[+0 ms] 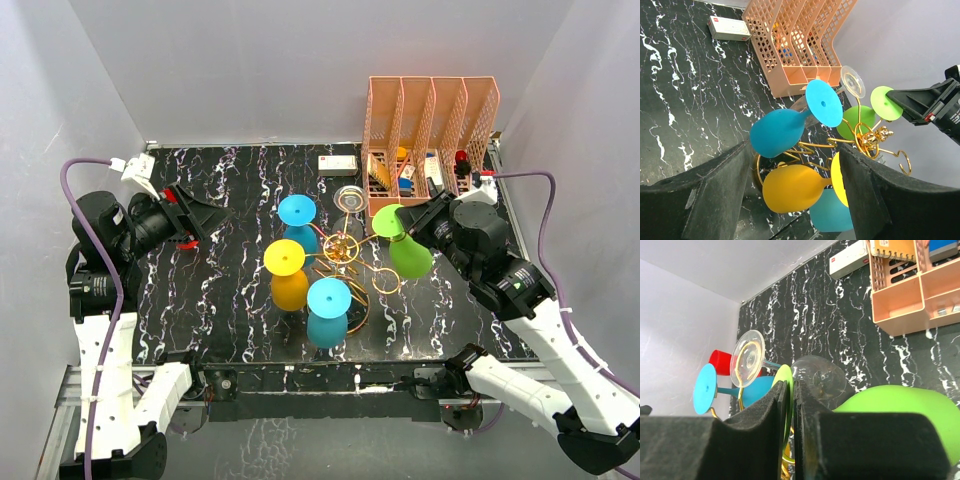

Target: Take the wine glass off the wine glass rack

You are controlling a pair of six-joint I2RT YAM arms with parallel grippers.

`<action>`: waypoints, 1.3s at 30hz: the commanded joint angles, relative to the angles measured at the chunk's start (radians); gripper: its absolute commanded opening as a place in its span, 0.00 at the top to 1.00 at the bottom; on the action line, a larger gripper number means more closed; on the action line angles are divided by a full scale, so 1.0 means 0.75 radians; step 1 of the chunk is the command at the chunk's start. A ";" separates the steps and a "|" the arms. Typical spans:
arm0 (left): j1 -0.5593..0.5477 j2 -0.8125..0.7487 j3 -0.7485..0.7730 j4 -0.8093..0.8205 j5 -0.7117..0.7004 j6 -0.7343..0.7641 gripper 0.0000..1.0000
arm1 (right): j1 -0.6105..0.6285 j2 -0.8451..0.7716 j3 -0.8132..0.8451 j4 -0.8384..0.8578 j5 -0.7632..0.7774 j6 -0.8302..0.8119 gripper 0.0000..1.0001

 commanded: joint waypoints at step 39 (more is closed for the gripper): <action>-0.006 -0.012 -0.001 -0.011 -0.009 0.039 0.30 | 0.000 -0.095 -0.055 0.166 -0.380 0.284 0.92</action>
